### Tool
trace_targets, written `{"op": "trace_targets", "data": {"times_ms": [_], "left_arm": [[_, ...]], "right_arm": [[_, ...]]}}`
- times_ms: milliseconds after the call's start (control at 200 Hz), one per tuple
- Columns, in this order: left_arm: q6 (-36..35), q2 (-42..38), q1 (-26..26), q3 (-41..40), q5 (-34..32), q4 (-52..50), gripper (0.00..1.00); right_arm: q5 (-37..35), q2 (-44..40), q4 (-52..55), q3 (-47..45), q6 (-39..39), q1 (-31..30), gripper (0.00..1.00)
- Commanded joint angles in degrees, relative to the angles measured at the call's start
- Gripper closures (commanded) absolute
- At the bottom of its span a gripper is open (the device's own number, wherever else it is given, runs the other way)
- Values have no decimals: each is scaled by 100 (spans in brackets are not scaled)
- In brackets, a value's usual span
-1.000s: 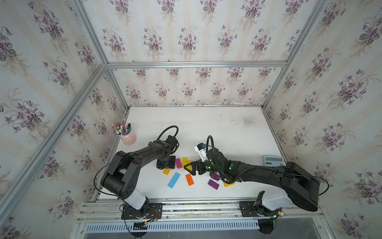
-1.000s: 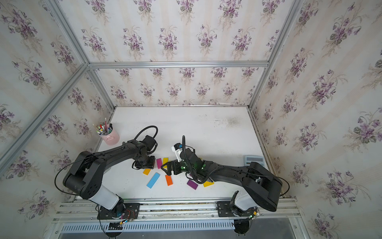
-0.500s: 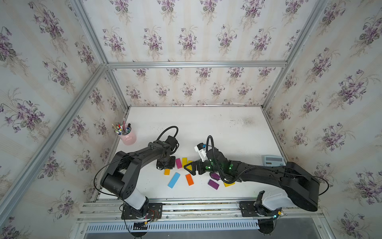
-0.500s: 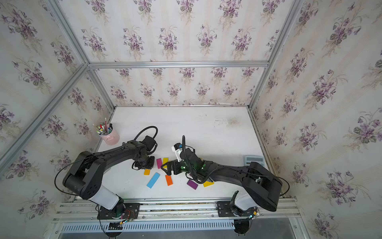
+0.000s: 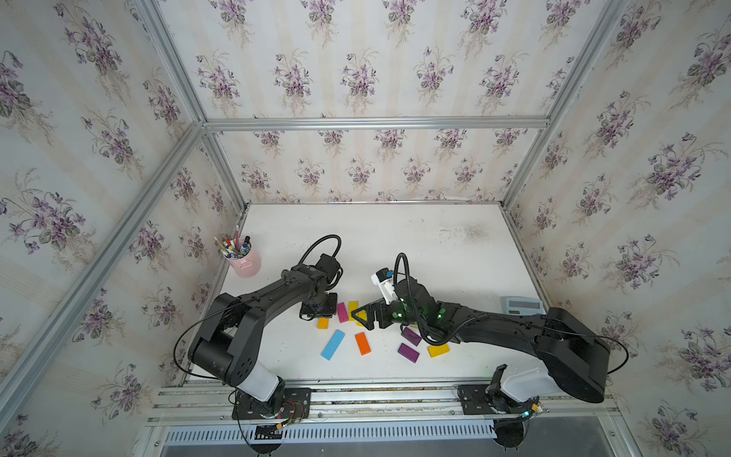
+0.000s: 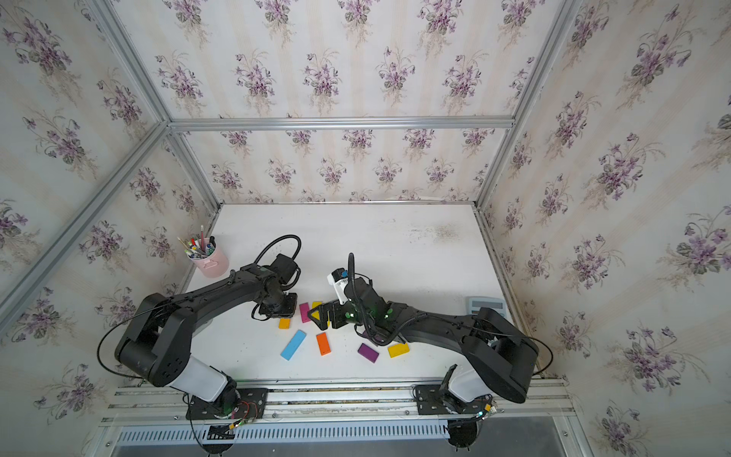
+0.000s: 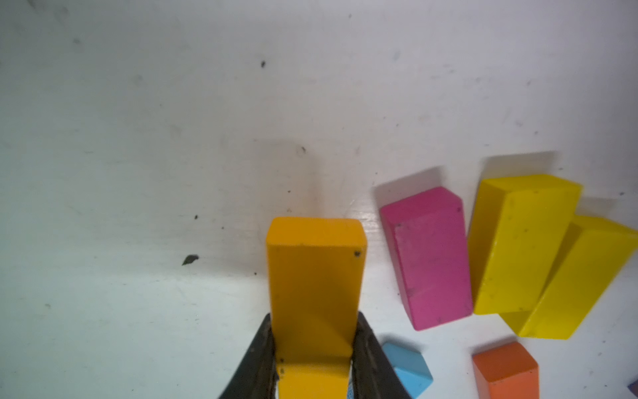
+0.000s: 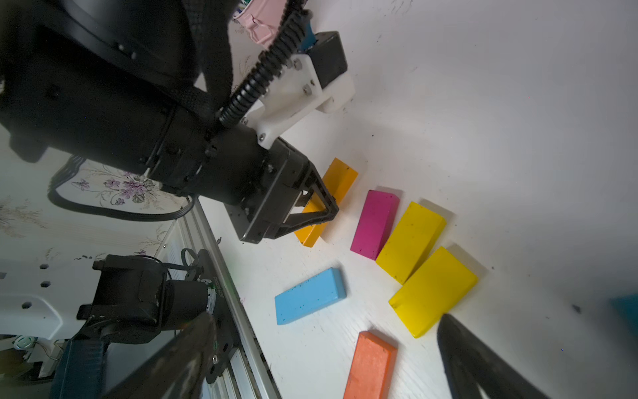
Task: Assemble the letter t with building blocks
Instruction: Pick up the building block from the center of the board, then place the building block at the center of the board.
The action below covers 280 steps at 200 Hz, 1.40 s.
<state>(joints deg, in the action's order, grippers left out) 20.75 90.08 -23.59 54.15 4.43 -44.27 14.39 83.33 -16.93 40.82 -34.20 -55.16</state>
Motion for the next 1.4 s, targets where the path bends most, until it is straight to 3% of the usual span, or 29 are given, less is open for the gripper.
{"op": "trace_targets", "data": {"times_ms": [0,280,580,814,1394], "left_arm": [[-112,9,93,238,-91,-219,73],[-479,812,514,1497,-152,-476,73],[-704,2074,724,3085,-264,-854,73],[-711,2792,773,3878,-337,-1041,72],[-304,2928,580,3442,-56,-689,68]], "right_arm": [[226,8,93,128,271,199,0],[759,405,307,759,815,919,0],[1051,1259,402,1671,1250,1151,0],[1231,1674,331,1981,1266,1306,0],[1292,1626,-68,1423,1092,1332,0]]}}
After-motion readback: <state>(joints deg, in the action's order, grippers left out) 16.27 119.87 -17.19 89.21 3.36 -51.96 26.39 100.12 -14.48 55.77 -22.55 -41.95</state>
